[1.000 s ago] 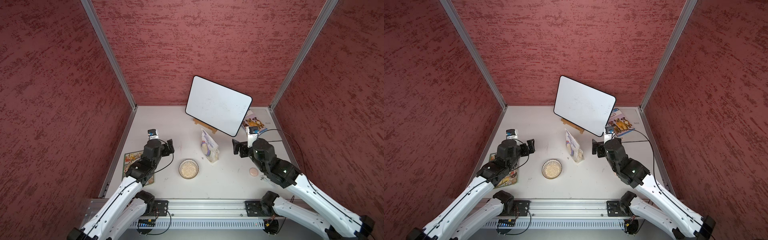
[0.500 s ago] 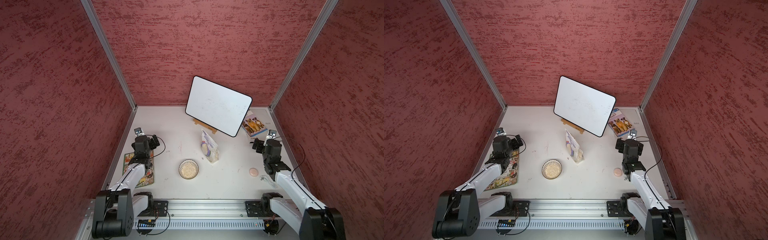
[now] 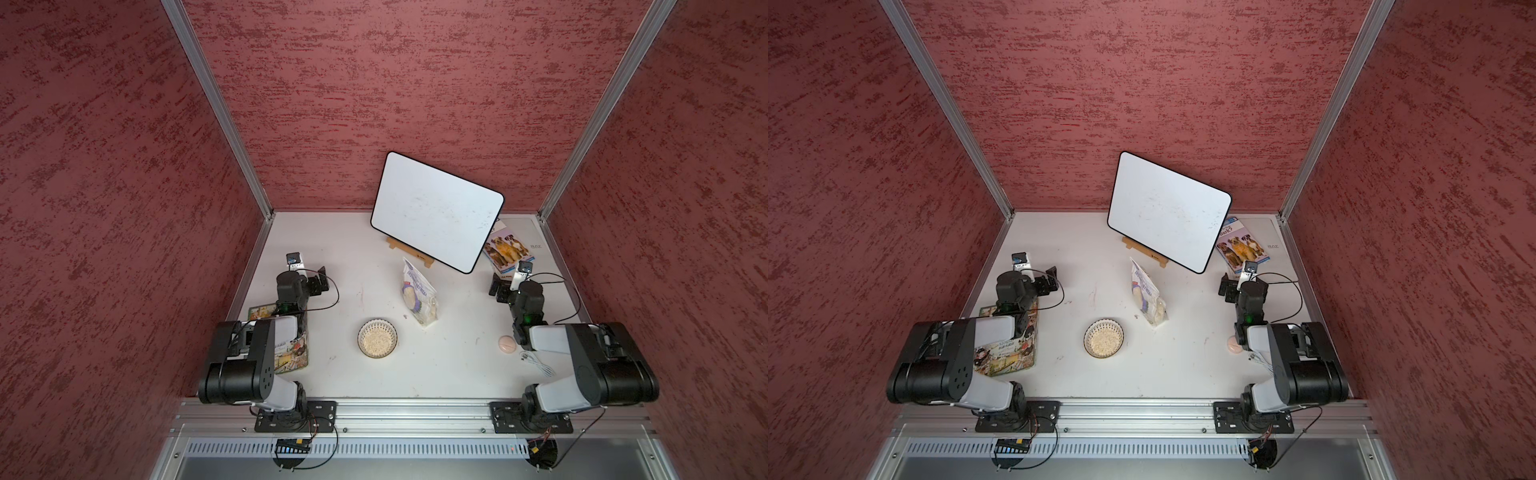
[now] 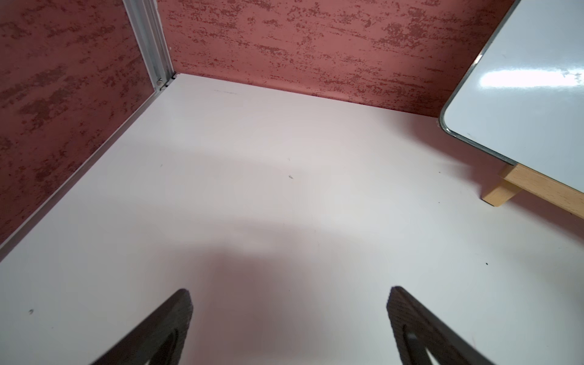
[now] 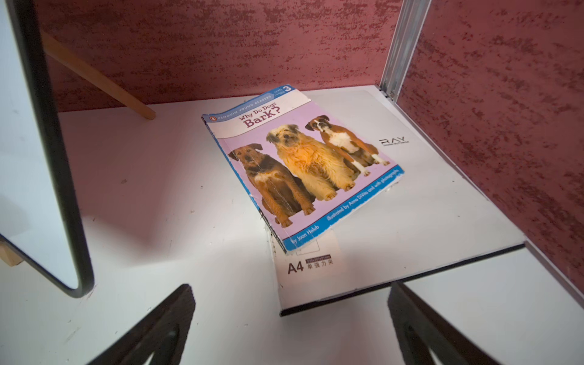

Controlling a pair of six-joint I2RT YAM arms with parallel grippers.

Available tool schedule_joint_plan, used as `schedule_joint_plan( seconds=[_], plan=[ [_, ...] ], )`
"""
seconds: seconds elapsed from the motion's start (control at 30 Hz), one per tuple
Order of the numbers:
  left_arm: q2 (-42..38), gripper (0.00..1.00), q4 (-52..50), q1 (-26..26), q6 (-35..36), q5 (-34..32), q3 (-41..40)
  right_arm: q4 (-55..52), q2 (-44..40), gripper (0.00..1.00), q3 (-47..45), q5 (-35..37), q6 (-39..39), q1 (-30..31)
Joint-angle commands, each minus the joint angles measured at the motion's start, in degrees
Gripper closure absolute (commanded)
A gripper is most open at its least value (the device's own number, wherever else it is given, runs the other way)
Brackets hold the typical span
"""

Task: Pour the oats into the breakfast bowl
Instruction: Reset both arms

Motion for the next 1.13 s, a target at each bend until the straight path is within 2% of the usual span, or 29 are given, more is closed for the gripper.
schedule_joint_plan(
  seconds=[0.0, 0.13, 0.3, 1.1],
  plan=[
    [0.7, 0.0, 11.9, 0.2, 0.5, 0.9, -3.6, 9.4, 1.1, 0.01, -0.1, -4.0, -1.6, -0.4],
    [1.2, 0.0, 9.6, -0.8, 0.3, -2.4, -1.9, 0.8, 1.0, 0.01, 4.5, -6.6, -2.6, -0.4],
    [1.3, 0.0, 8.6, -3.0, 1.2, -7.2, -1.3, 0.8, 1.2, 0.01, 4.6, -6.8, -2.7, -0.4],
    [1.4, 0.0, 8.8, -3.6, 1.6, -8.0, -1.3, -1.0, 1.1, 0.01, 5.5, -8.9, -3.6, -0.4]
  ],
)
